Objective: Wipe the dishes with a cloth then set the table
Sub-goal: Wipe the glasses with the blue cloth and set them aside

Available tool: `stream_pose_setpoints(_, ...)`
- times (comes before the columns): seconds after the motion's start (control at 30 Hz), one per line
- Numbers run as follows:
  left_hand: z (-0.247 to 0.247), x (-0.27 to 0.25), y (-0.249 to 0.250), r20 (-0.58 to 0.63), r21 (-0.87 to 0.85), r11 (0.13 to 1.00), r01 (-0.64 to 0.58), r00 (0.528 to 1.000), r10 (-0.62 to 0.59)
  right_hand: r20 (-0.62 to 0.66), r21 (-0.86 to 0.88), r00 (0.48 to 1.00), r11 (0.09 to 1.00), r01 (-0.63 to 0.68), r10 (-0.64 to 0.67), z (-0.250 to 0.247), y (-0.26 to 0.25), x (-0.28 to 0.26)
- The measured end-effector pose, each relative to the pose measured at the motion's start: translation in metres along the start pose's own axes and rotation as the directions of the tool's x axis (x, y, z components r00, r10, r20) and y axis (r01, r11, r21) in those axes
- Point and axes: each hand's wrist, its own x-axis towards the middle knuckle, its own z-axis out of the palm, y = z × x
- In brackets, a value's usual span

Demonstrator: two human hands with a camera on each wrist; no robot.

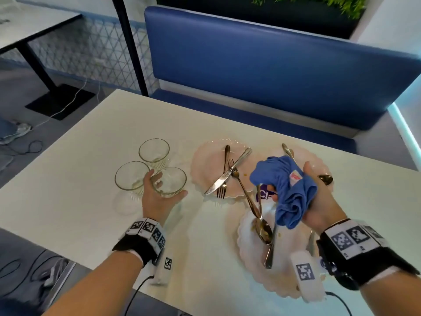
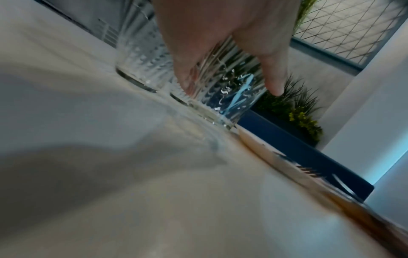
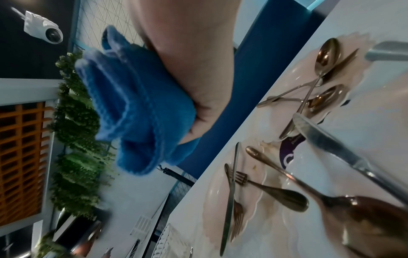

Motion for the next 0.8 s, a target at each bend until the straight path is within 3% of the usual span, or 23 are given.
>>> stream_pose_setpoints(0.07,-0.004,0.001,-0.004,-0.03,0.065,0.998,-0.022,0.999,0.024,-0.033,0.001,0.999,1.0,-0.03,0.03,-0.01,-0.003,-0.003)
stream_pose_setpoints(0.1,-0.005,0.003,-0.005,-0.038,0.068,0.997,-0.027,0.999,0.03,0.047,0.034,0.998,0.998,-0.043,0.042,-0.011,-0.004,-0.005)
stream_pose_setpoints(0.2,-0.012,0.009,-0.009,-0.08,0.089,0.996,-0.027,0.996,0.034,0.074,-0.069,0.985,0.984,0.163,-0.158,-0.022,-0.004,-0.012)
stream_pose_setpoints(0.3,-0.017,0.019,-0.007,-0.114,0.101,0.995,-0.026,0.993,0.037,0.223,0.034,0.974,0.998,0.044,-0.05,-0.038,-0.004,-0.008)
stream_pose_setpoints(0.47,-0.018,0.024,-0.004,-0.076,0.253,0.967,-0.042,0.995,0.063,0.11,0.034,0.989,0.995,0.092,-0.095,-0.032,-0.004,-0.024)
stream_pose_setpoints(0.57,-0.015,0.009,0.003,-0.132,0.478,0.869,-0.124,0.968,0.211,0.109,0.04,0.992,0.998,0.057,-0.061,-0.033,-0.015,-0.028)
stream_pose_setpoints(0.67,-0.001,-0.008,0.019,-0.187,0.588,0.774,-0.236,0.891,0.414,0.125,0.051,0.986,0.993,0.105,-0.111,-0.049,-0.023,-0.029)
stream_pose_setpoints(0.73,0.019,-0.008,0.031,-0.072,0.584,0.742,-0.329,0.89,0.451,0.135,0.052,0.988,0.997,0.062,-0.068,-0.066,-0.023,-0.03)
stream_pose_setpoints(0.8,0.048,0.0,0.044,0.14,0.545,0.746,-0.382,0.919,0.368,0.149,0.063,0.986,0.996,0.06,-0.068,-0.062,-0.022,-0.033)
